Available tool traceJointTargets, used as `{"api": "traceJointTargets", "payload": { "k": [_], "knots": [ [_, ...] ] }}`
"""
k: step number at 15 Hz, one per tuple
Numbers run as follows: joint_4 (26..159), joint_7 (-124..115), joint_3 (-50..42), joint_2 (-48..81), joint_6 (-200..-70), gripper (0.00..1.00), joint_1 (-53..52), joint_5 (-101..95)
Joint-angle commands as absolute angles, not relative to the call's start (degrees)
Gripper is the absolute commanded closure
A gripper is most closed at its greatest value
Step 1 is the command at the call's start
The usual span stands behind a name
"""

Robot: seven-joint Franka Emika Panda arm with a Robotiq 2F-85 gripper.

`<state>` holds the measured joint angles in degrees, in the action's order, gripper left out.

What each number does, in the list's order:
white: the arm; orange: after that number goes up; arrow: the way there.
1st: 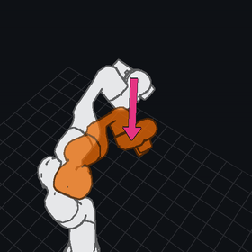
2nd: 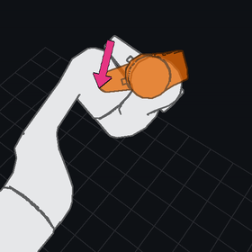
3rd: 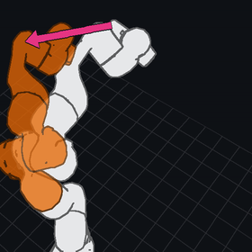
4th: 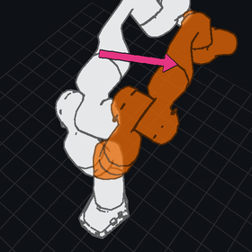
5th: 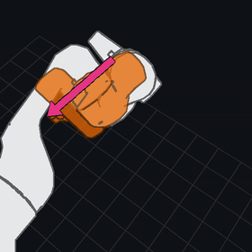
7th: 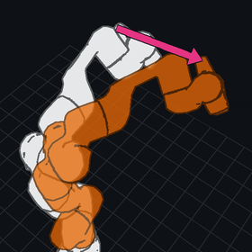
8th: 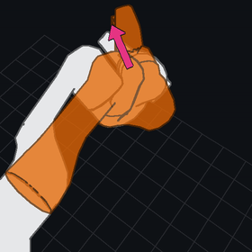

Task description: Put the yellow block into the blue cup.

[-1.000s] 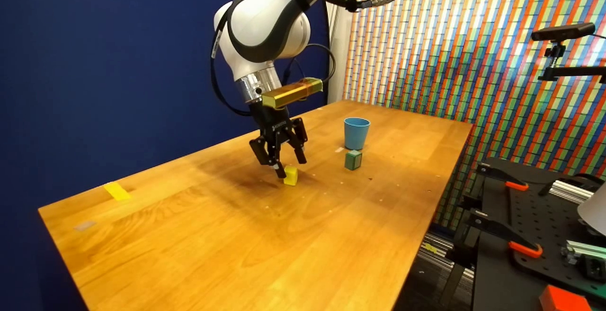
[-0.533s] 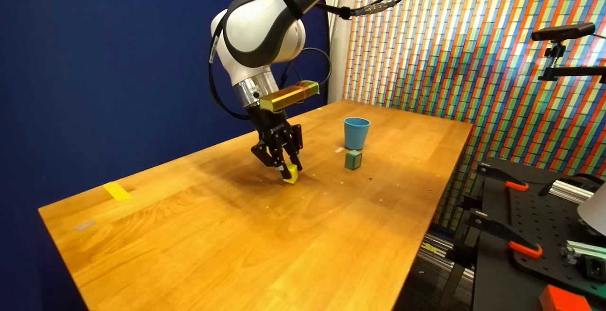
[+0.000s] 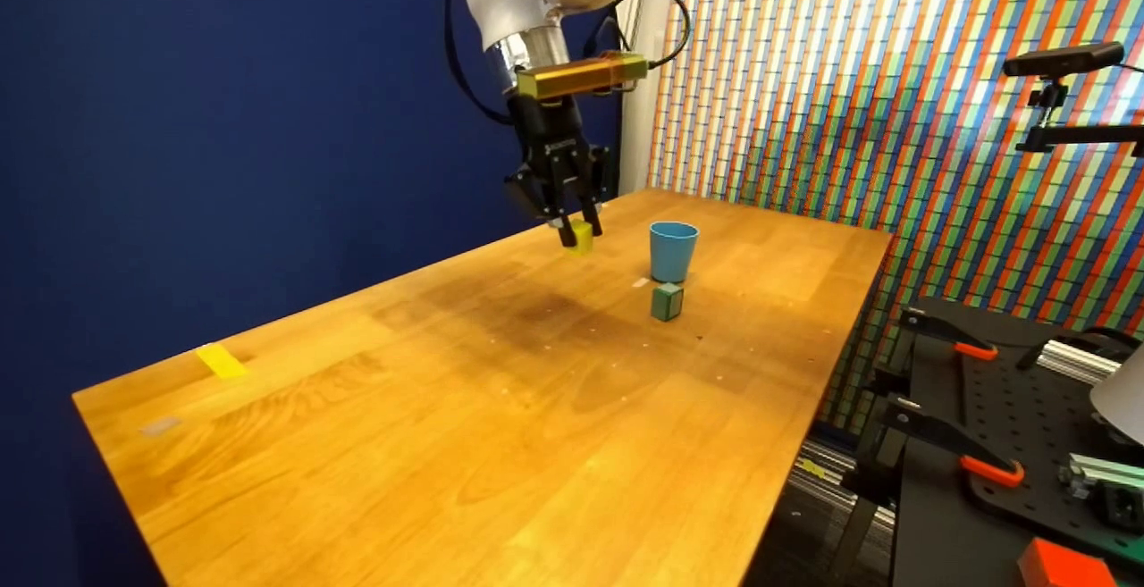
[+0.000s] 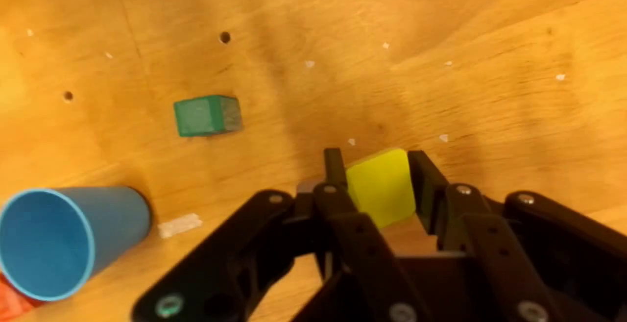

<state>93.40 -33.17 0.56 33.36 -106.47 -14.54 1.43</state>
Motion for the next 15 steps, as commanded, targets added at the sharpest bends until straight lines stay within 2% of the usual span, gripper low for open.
{"api": "traceJointTargets", "payload": {
  "k": [1,7,15],
  "knots": [
    [107.2,-38.6,-1.3,21.4,-110.0,0.85,-11.8,4.0],
    [118.0,-47.1,-3.4,11.7,-113.0,0.85,-6.3,6.0],
    [117.9,-60.0,-5.0,12.7,-113.7,0.85,-1.3,7.8]
  ]
}}
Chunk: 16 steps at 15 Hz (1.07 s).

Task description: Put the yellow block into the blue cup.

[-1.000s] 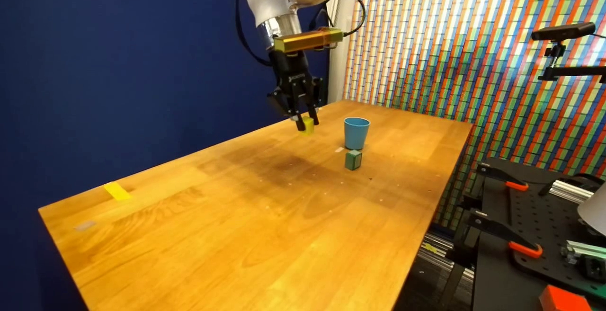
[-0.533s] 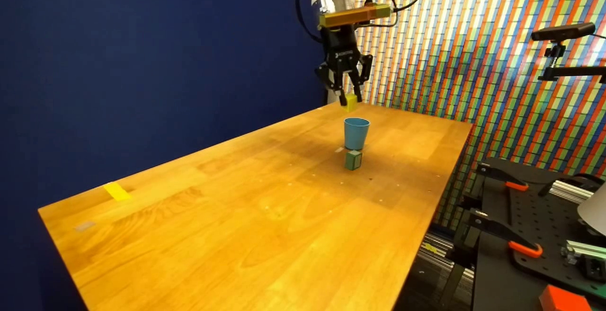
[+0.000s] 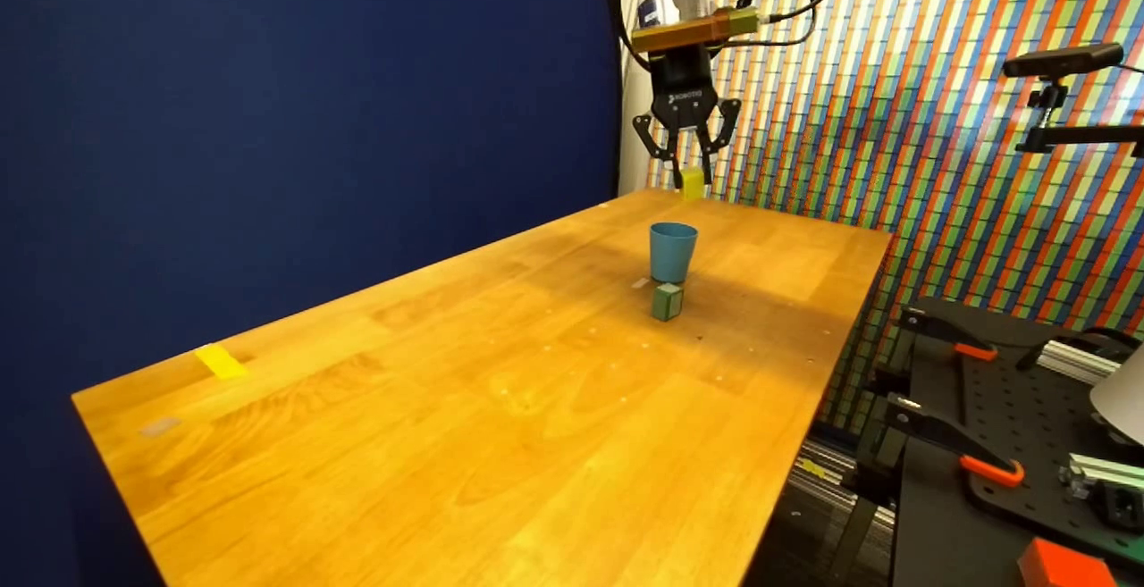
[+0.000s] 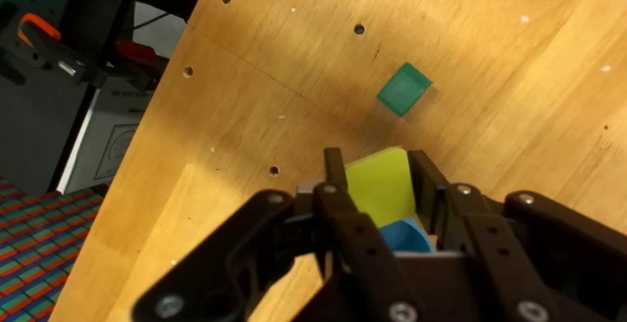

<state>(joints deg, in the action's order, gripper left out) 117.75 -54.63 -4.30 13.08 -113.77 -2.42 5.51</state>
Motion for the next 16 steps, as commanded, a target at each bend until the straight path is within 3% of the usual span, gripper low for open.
{"api": "traceJointTargets", "payload": {
  "k": [1,16],
  "knots": [
    [117.8,-62.5,-5.1,12.8,-113.8,0.85,-1.2,8.0],
    [113.1,-66.4,-5.9,18.5,-115.3,0.85,3.4,17.5]
  ]
}}
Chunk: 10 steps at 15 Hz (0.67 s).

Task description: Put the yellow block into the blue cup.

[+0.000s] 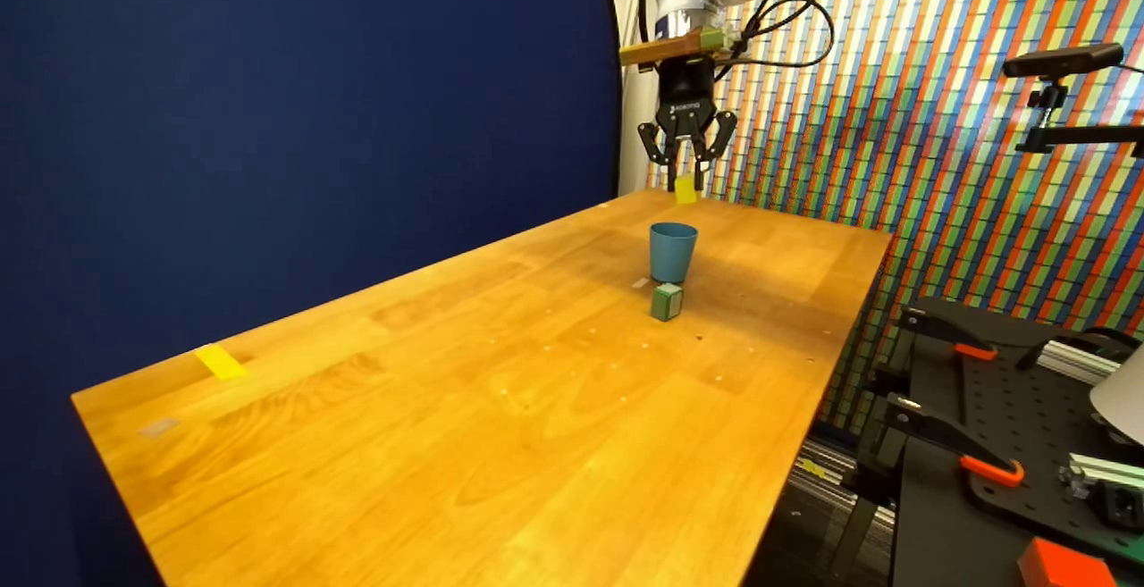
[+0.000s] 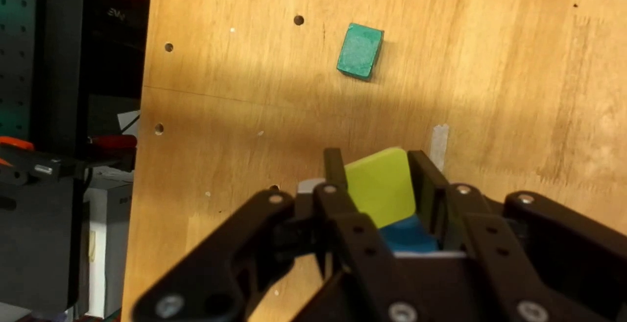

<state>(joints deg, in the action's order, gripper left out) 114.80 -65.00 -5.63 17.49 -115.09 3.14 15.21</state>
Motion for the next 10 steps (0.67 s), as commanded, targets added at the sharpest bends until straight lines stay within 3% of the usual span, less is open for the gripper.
{"api": "traceJointTargets", "payload": {
  "k": [1,10],
  "knots": [
    [113.0,-66.1,-5.8,18.9,-115.7,0.85,3.5,18.3],
    [116.5,-63.3,-4.6,18.5,-123.1,0.86,2.5,21.2]
  ]
}}
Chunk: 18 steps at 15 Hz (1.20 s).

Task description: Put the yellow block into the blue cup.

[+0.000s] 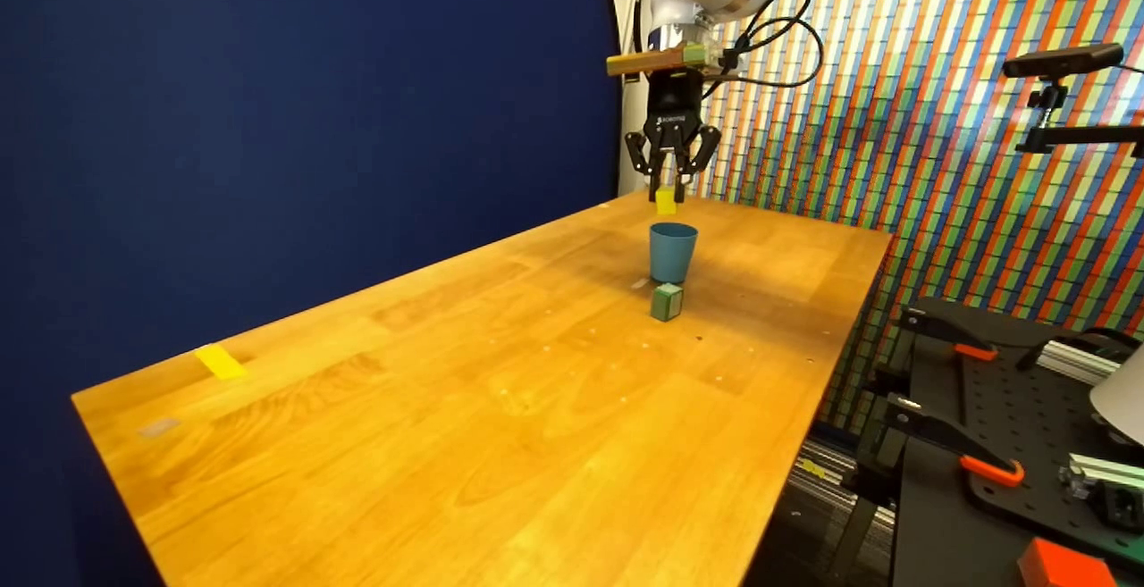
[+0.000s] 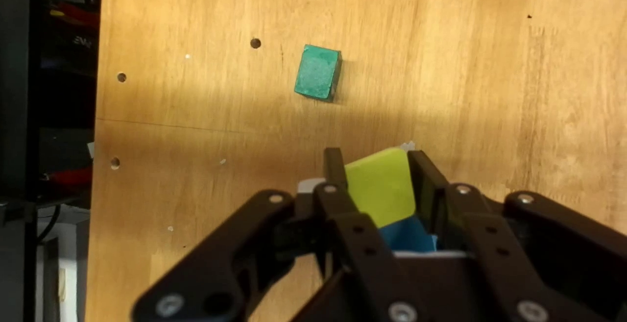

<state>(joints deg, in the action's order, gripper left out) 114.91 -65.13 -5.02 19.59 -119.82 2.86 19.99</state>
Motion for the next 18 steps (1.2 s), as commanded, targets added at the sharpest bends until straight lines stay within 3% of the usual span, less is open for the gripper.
{"api": "traceJointTargets", "payload": {
  "k": [1,2,3,6,7,16,17,18],
  "knots": [
    [117.1,-62.4,-4.4,18.3,-124.3,0.86,2.5,21.4],
    [117.9,-61.7,-4.1,17.8,-125.6,0.86,2.3,21.4],
    [115.8,-63.9,-4.7,19.6,-122.8,0.63,2.3,20.1],
    [116.4,-63.3,-4.5,19.5,-124.1,0.63,2.1,20.1],
    [116.4,-63.2,-4.5,19.5,-124.1,0.86,2.1,20.1],
    [116.4,-65.0,-7.3,20.0,-124.1,0.85,3.7,19.6],
    [115.4,-64.3,-7.3,20.7,-123.1,0.38,4.1,19.8],
    [115.0,-64.4,-7.4,21.0,-122.8,0.37,4.1,19.6]
  ]
}}
